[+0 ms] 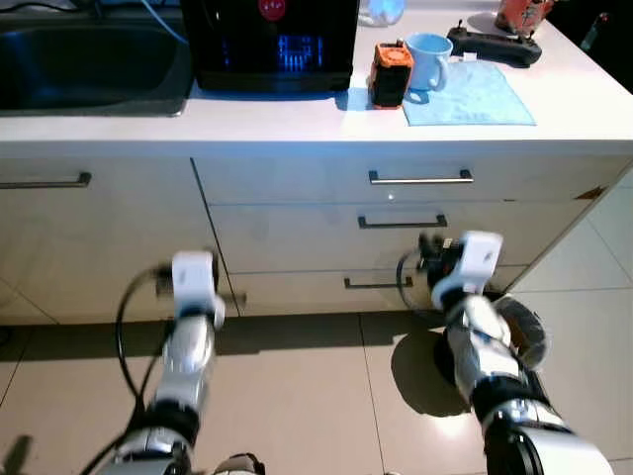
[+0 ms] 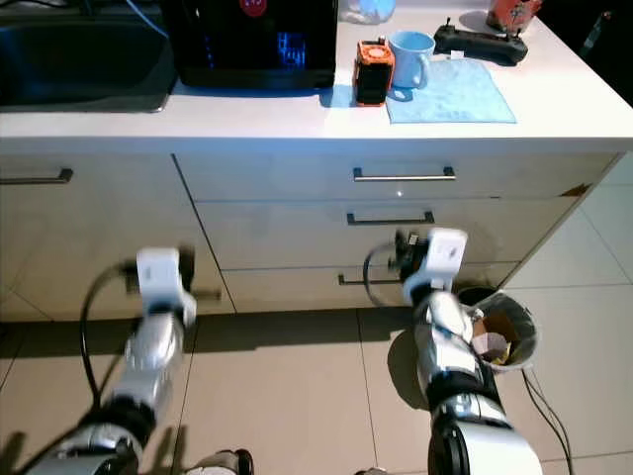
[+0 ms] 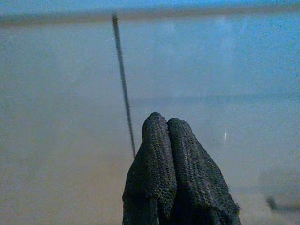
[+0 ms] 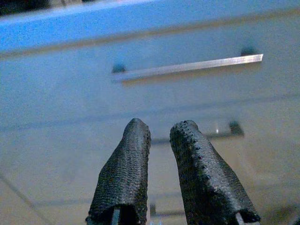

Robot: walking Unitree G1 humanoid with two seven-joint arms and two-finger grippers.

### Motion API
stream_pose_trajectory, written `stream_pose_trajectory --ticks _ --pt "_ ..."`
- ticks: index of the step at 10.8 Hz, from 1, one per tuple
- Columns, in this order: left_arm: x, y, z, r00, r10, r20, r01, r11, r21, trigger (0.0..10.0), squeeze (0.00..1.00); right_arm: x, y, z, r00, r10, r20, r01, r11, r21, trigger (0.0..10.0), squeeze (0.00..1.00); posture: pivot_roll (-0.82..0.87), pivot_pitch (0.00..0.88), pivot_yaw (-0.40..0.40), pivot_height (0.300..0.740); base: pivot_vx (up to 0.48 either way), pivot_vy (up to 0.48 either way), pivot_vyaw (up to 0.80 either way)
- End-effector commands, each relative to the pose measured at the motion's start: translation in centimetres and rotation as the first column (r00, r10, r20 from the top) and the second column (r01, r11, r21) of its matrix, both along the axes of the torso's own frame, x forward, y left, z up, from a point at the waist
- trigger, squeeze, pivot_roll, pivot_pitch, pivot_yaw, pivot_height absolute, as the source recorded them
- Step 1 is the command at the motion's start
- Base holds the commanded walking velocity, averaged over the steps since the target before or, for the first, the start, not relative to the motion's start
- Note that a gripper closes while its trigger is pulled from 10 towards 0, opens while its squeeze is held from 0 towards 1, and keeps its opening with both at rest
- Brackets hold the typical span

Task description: Kitchen organization

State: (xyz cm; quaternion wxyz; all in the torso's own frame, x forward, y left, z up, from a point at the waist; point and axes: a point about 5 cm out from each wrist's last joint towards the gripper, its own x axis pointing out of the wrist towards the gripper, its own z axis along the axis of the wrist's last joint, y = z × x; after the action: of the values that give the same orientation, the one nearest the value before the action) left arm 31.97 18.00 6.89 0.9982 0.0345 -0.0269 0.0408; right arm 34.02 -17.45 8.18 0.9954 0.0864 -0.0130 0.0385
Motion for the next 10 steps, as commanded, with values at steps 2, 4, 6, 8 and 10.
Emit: stream_pose_trajectory --ticks 2,4,6,8,10 --pt "1.3 -1.0 3.9 0.985 -0.033 0.167 0.034 0.999 -0.004 10.0 0.00 0.8 -0.1 3.2 0.988 -0.022 0.155 0.022 1.000 -0.001 10.0 0.00 0.03 0.097 -0.015 0.740 0.000 0.000 0.00" --pt "1.4 -2.1 6.7 0.959 -0.068 0.274 0.065 0.998 0.018 10.0 0.00 1.0 -0.3 5.5 0.967 -0.074 0.244 0.073 0.997 0.013 10.0 0.00 0.03 0.084 -0.010 0.740 0.000 0.000 0.00" --pt "1.5 -3.0 7.0 0.959 -0.089 0.268 0.086 0.996 0.025 10.0 0.48 1.1 0.1 6.5 0.958 -0.080 0.277 0.074 0.997 0.032 10.0 0.00 0.03 0.079 -0.009 0.740 0.000 0.000 0.00" --pt "1.3 -3.4 7.2 0.961 -0.096 0.258 0.093 0.995 0.025 10.0 1.00 1.1 0.7 6.5 0.961 -0.075 0.267 0.072 0.997 0.020 10.0 1.00 0.03 0.096 -0.011 0.740 0.000 0.000 0.00" --pt "1.3 -3.5 7.4 0.962 -0.099 0.255 0.097 0.995 0.019 10.0 1.00 1.0 1.3 6.6 0.963 -0.052 0.266 0.044 0.998 0.034 10.0 1.00 0.03 0.109 -0.013 0.740 0.000 0.000 0.00"
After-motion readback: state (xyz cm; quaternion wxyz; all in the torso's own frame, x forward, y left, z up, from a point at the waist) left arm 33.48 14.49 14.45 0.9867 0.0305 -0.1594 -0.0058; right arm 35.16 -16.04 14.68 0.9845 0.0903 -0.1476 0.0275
